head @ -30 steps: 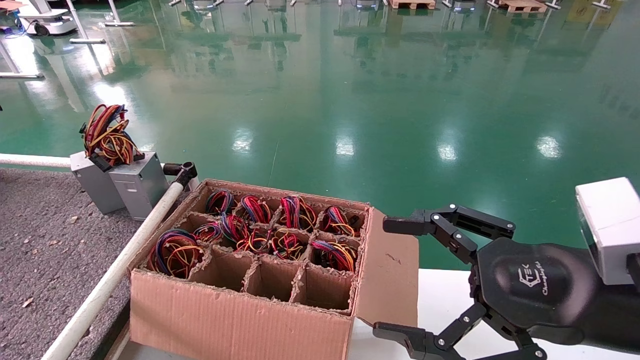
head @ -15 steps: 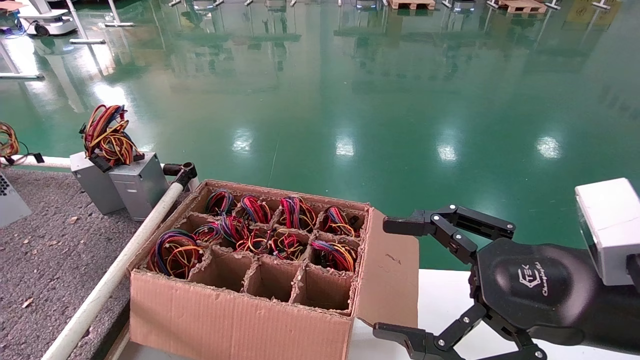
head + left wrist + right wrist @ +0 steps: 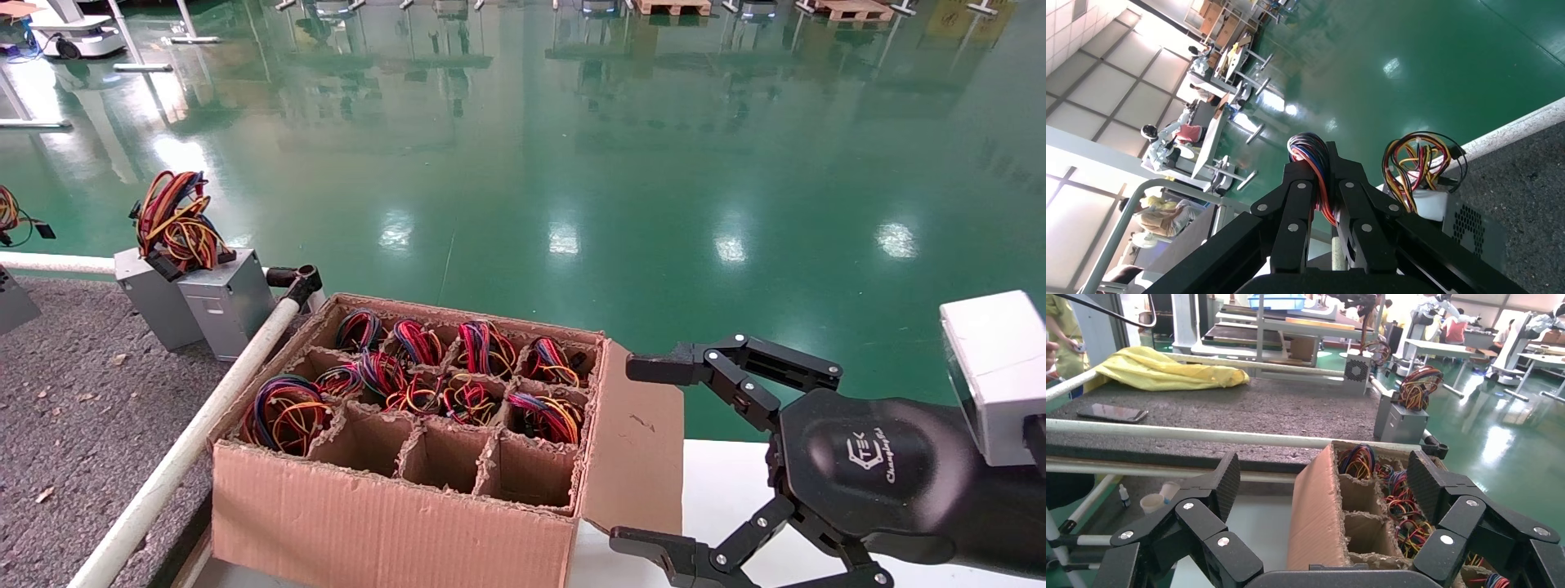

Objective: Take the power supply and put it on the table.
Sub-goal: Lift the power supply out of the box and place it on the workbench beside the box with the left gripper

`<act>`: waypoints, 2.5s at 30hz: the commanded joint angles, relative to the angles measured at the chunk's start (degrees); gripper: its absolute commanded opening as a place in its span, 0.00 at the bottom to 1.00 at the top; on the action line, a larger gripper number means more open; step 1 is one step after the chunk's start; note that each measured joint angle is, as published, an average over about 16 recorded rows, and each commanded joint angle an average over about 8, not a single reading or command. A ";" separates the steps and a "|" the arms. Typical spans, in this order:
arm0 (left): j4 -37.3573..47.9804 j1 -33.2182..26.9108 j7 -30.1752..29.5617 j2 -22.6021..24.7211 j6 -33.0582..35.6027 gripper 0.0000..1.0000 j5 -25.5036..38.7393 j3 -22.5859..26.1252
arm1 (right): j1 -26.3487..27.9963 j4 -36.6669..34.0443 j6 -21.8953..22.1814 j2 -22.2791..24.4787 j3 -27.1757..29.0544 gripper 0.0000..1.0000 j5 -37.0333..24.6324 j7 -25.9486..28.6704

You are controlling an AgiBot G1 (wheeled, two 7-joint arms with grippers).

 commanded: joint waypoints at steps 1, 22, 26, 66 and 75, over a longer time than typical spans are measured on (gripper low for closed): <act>0.02 -0.15 -0.04 -0.08 0.07 0.00 -0.01 -0.01 | 0.00 0.00 0.00 0.00 0.00 1.00 0.00 0.00; -0.67 6.59 0.40 7.24 -8.99 0.00 -0.49 -0.41 | 0.01 -0.01 0.00 0.00 -0.01 1.00 0.01 -0.01; -0.78 7.50 -0.26 8.81 -10.74 0.00 -0.44 -0.37 | 0.01 -0.01 0.00 0.00 -0.01 1.00 0.01 -0.01; -1.35 10.15 -5.36 16.02 -18.68 0.00 5.51 3.89 | 0.01 -0.01 0.01 0.01 -0.03 1.00 0.02 -0.02; -0.93 11.58 -5.59 16.23 -19.06 0.00 6.42 4.53 | 0.01 -0.01 0.01 0.01 -0.04 1.00 0.02 -0.02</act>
